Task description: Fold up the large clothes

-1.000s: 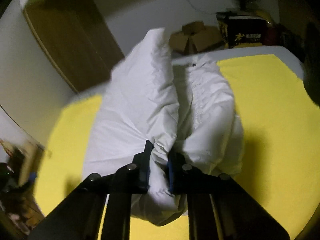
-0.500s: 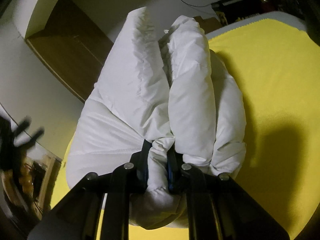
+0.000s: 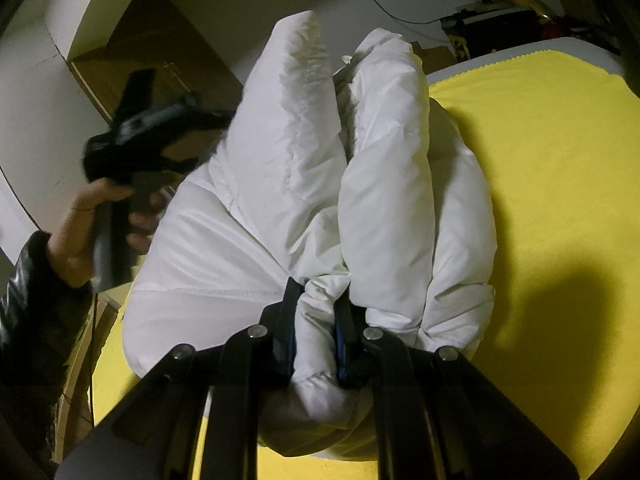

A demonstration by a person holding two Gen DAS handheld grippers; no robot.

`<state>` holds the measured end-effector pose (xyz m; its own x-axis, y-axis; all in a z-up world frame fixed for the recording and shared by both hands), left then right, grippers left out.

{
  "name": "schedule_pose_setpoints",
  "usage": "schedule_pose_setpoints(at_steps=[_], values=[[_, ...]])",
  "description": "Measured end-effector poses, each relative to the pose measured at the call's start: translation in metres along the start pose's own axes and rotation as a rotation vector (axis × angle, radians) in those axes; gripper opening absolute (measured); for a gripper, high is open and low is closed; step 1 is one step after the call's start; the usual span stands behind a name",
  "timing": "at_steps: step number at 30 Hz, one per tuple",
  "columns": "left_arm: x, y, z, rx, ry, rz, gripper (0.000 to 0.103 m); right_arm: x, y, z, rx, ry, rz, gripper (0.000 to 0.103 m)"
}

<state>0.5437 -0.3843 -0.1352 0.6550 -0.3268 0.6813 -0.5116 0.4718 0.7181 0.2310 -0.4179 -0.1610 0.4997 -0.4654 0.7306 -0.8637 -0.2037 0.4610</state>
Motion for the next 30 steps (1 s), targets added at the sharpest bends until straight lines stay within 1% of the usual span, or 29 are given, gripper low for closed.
schedule_pose_setpoints(at_steps=[3, 6, 14, 19, 26, 28, 29, 30], values=[[-0.006, -0.019, 0.0, 0.019, -0.014, -0.023, 0.103, 0.002, -0.001, 0.001, -0.002, -0.006, -0.006, 0.012], [-0.012, -0.027, 0.0, 0.035, -0.032, -0.013, 0.103, 0.002, -0.002, 0.002, -0.007, -0.004, -0.012, 0.012], [-0.021, -0.041, -0.001, 0.059, -0.031, 0.016, 0.103, 0.004, -0.007, 0.006, -0.016, -0.007, -0.03, 0.012], [-0.028, -0.039, -0.001, 0.062, -0.025, 0.023, 0.103, 0.006, -0.01, 0.008, -0.02, 0.002, -0.033, 0.012], [-0.032, -0.045, 0.0, 0.089, -0.028, 0.042, 0.103, 0.005, -0.012, 0.009, -0.02, 0.009, -0.022, 0.013], [-0.032, -0.039, -0.001, 0.072, -0.013, 0.038, 0.103, 0.005, -0.01, 0.009, -0.013, 0.003, 0.0, 0.014], [-0.032, -0.033, -0.002, 0.065, -0.01, 0.025, 0.103, 0.004, -0.007, 0.008, -0.008, 0.011, 0.006, 0.017], [-0.032, -0.02, -0.004, 0.051, -0.003, 0.027, 0.103, 0.005, -0.004, 0.006, -0.016, 0.029, 0.002, 0.018]])
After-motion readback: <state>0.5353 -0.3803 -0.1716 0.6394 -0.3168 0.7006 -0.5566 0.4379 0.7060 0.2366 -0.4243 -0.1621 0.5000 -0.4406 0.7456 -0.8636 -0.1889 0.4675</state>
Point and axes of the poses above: each gripper's, at about its wrist camera, not at the fingertips, and y roughly against the way its jaws point, z to its right, x to its top, the point moved 6 cm from there along -y, roughly the way its jaws point, and after that the axes turned 8 degrees about z, right-handed, at the moved point
